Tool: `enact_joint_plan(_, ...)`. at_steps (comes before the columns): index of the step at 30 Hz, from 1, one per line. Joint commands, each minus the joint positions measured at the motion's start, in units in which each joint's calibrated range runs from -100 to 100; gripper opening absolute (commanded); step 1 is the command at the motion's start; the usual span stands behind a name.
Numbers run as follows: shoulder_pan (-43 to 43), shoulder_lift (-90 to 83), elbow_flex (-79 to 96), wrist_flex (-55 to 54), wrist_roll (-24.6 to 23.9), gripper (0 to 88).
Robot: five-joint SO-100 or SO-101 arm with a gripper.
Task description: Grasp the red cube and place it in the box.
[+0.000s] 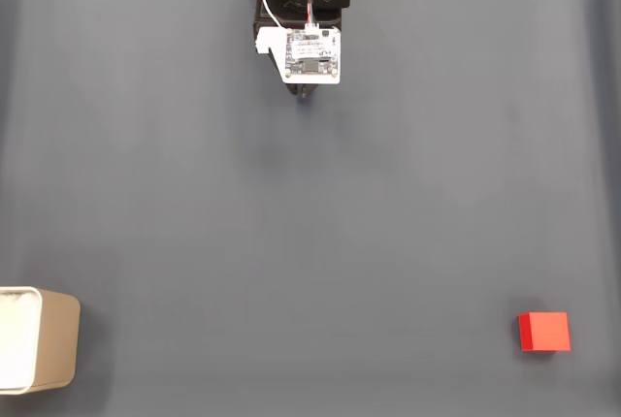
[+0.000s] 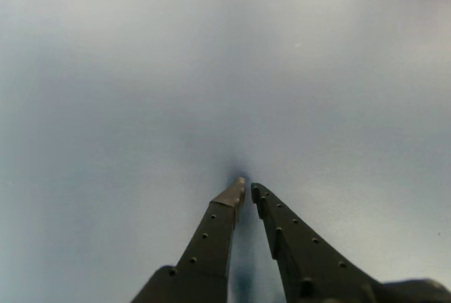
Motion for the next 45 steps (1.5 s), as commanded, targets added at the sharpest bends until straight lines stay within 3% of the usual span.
enact_joint_plan(1,0.2,0.2,0.5,-1.9,-0.5,0.0)
enact_joint_plan(27,1.2,1.2,-2.5,-24.7,-0.3,0.0)
enact_joint_plan(45,1.1,21.5,-22.9,-35.0,-1.0,0.0)
